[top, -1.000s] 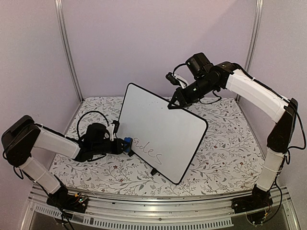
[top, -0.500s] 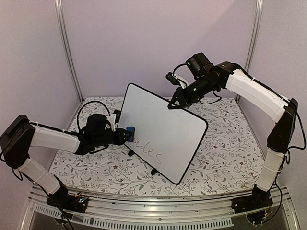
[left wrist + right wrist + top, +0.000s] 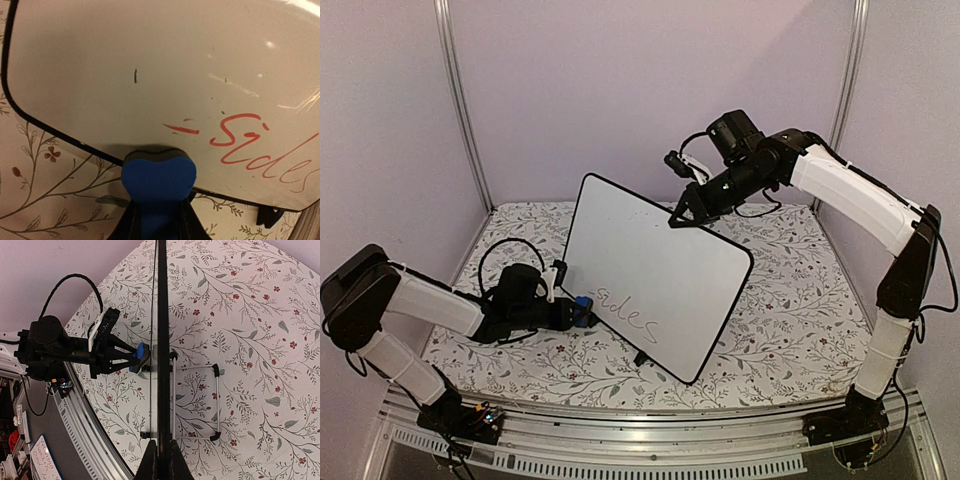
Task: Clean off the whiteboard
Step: Erase the whiteboard from the whiteboard stand.
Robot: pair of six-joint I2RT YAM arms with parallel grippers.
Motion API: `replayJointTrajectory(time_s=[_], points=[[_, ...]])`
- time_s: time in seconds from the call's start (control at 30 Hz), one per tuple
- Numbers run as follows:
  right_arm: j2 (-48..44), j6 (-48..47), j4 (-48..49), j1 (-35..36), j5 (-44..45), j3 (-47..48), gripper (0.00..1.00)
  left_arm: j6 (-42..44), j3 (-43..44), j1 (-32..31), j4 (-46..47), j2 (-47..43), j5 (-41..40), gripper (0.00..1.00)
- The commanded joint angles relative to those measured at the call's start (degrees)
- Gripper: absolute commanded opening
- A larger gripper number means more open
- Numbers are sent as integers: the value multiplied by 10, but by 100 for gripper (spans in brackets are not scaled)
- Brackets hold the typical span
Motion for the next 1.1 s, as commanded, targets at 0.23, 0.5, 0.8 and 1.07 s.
replayJointTrajectory(time_s=[0.23, 0.5, 0.8, 1.07], points=[[20, -37, -49, 21, -9, -16, 0, 22, 43, 11, -5, -9, -12, 0], [19, -37, -50, 21, -9, -16, 0, 35, 74, 30, -24, -7, 9, 0], [21, -37, -49, 21, -8, -14, 0, 19, 20, 28, -5, 3, 18, 0], [21, -38, -49, 21, -8, -13, 0, 7, -3, 27, 10, 9, 28, 0]])
